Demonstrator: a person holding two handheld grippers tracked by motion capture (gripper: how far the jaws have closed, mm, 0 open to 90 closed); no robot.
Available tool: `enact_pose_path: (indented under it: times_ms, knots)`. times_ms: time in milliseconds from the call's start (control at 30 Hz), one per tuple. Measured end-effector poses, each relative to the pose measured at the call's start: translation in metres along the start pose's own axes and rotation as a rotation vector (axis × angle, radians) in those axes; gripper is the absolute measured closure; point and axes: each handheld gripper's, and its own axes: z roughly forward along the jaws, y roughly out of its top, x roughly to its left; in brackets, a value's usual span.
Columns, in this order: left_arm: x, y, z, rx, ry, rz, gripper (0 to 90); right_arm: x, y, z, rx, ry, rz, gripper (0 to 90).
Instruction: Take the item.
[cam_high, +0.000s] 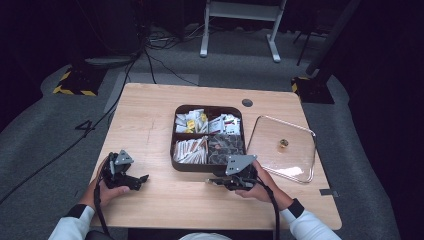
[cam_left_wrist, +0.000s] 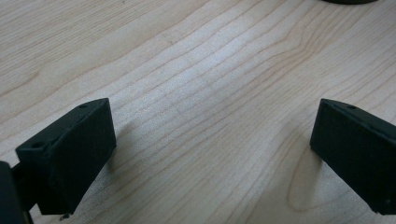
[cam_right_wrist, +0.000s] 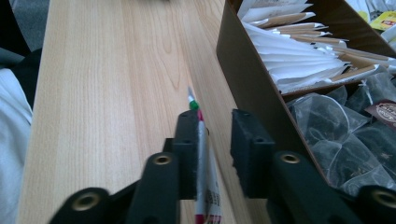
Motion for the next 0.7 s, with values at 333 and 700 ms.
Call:
enact_pose_path:
  times_ms: [333, 700]
  knots:
    - [0.000, 0.000, 0.000, 0.002, 0.000, -0.002, 0.5, 0.009, 0.001, -0.007, 0.017, 0.035, -0.004, 50.3]
    - [0.000, 0.000, 0.000, 0.002, 0.000, -0.002, 0.5, 0.013, -0.006, -0.012, 0.028, 0.013, 0.010, 38.6]
